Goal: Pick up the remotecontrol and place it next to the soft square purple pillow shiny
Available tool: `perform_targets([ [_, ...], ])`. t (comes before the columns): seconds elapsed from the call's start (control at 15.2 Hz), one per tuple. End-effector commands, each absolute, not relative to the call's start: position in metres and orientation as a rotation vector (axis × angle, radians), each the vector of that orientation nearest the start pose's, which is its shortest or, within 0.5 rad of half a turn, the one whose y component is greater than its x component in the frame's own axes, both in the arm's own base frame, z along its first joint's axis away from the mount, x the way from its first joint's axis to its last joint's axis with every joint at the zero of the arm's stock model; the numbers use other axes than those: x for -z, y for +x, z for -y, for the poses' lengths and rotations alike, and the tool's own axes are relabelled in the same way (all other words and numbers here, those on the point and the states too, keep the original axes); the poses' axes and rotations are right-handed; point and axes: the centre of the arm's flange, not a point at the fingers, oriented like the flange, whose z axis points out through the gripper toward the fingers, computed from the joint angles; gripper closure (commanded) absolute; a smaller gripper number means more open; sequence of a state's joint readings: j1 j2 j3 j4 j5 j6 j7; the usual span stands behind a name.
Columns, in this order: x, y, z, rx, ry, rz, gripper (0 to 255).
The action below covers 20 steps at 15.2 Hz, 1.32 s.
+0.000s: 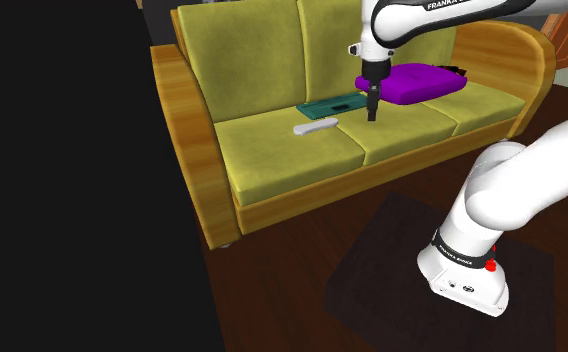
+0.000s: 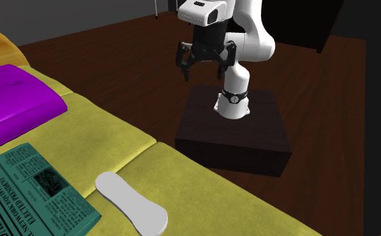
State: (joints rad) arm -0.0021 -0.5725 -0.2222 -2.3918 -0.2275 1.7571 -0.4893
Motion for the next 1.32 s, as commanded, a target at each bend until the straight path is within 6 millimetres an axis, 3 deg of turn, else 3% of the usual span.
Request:
perform_targets([
  [0.0, -0.501, 0.377, 0.130, -0.149, -3.138, 0.656, 0],
  [0.66, -0.450, 0.470, 0.206, -0.099, -2.990, 1.059, 0],
  [1.25, -0.402, 0.569, 0.249, -0.053, -2.813, 1.397, 0],
])
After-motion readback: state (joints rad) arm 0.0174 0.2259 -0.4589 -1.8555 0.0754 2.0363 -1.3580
